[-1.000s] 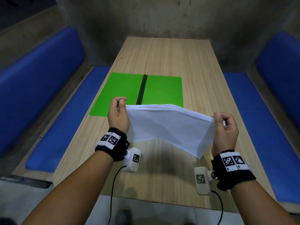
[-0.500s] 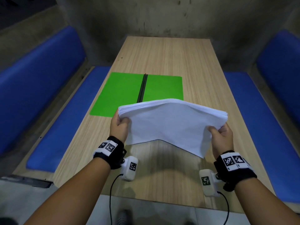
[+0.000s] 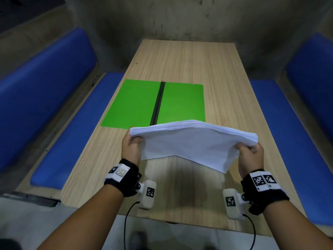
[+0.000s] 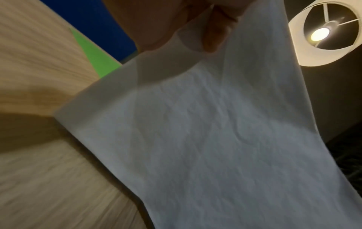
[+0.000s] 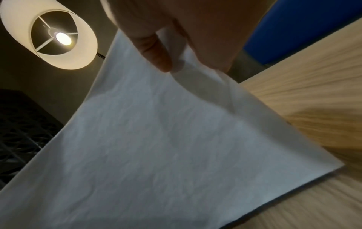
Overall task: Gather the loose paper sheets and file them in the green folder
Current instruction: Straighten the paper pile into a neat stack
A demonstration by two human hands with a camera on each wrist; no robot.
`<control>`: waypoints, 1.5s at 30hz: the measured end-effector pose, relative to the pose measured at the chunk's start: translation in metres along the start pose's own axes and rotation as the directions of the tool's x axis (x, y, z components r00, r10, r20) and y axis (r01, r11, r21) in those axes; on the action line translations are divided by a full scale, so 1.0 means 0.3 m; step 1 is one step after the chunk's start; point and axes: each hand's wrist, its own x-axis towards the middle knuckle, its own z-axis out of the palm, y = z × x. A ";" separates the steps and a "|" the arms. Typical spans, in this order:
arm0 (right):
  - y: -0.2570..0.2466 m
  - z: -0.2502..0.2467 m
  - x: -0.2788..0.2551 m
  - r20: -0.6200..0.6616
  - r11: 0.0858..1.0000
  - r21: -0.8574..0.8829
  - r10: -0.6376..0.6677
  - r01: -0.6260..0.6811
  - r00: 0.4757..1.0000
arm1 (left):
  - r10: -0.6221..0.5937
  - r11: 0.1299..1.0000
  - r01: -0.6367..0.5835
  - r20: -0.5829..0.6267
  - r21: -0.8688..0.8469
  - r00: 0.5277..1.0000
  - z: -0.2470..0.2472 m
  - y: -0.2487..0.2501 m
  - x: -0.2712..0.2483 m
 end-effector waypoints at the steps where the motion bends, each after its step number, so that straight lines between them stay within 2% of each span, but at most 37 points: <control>1: -0.005 -0.002 0.002 -0.005 1.000 -0.002 -0.012 0.012 1.000 | 0.019 1.000 -0.019 0.010 0.007 1.000 -0.005 0.006 0.004; 7: 0.010 0.007 -0.034 0.064 0.999 -0.030 0.019 -0.018 0.998 | 0.004 1.000 -0.006 0.065 0.029 0.998 -0.029 -0.003 -0.013; 10: -0.014 0.004 -0.039 0.114 0.997 0.072 -0.048 0.040 0.992 | 0.109 0.994 -0.111 0.095 0.014 0.990 -0.029 0.013 -0.027; 12: -0.042 0.009 -0.044 0.141 0.987 0.132 -0.107 0.088 0.984 | 0.196 0.977 -0.202 0.080 0.066 0.977 -0.016 0.031 -0.029; 14: -0.058 0.022 -0.047 0.107 0.986 0.125 -0.122 0.109 0.987 | 0.223 0.969 -0.221 0.001 0.106 0.975 0.014 0.059 -0.021; 18: -0.078 0.052 -0.040 -0.024 0.995 0.084 -0.058 0.060 0.998 | 0.253 0.960 -0.230 -0.138 0.162 0.958 0.051 0.078 0.021; 25: -0.091 0.050 -0.025 -0.057 0.985 0.171 -0.014 0.024 0.998 | 0.308 0.936 -0.275 -0.134 0.221 0.942 0.050 0.077 0.041; 30: -0.087 0.043 -0.018 -0.009 0.985 0.158 -0.070 0.071 0.997 | 0.339 0.923 -0.307 -0.115 0.232 0.934 0.049 0.073 0.059; 33: -0.072 0.025 -0.023 0.063 0.985 0.141 -0.104 0.095 0.993 | 0.350 0.919 -0.316 -0.118 0.237 0.929 0.049 0.077 0.065; 37: -0.049 0.001 -0.026 0.165 0.988 -0.011 -0.148 0.152 0.975 | 0.356 0.906 -0.311 -0.119 0.288 0.927 0.051 0.098 0.053; 39: -0.049 -0.002 -0.020 0.167 0.981 -0.089 -0.156 0.172 0.973 | 0.416 0.824 -0.334 -0.089 0.457 0.905 0.059 0.117 0.037; 40: -0.049 -0.003 -0.016 0.164 0.977 -0.114 -0.162 0.182 0.973 | 0.463 0.715 -0.358 -0.023 0.600 0.886 0.071 0.130 0.024; 42: -0.043 -0.003 -0.008 0.165 0.973 -0.134 -0.165 0.188 0.972 | 0.518 0.379 -0.487 0.255 0.787 0.816 0.116 0.163 -0.019; 43: -0.043 -0.002 -0.007 0.164 0.973 -0.134 -0.164 0.187 0.973 | 0.502 0.219 -0.575 0.414 0.789 0.759 0.150 0.173 -0.040; 44: -0.044 0.000 -0.007 0.164 0.975 -0.126 -0.161 0.183 0.973 | 0.458 0.095 -0.653 0.549 0.751 0.699 0.189 0.182 -0.061; 45: -0.045 0.000 -0.006 0.165 0.977 -0.121 -0.157 0.178 0.974 | 0.393 0.015 -0.712 0.650 0.702 0.650 0.229 0.186 -0.075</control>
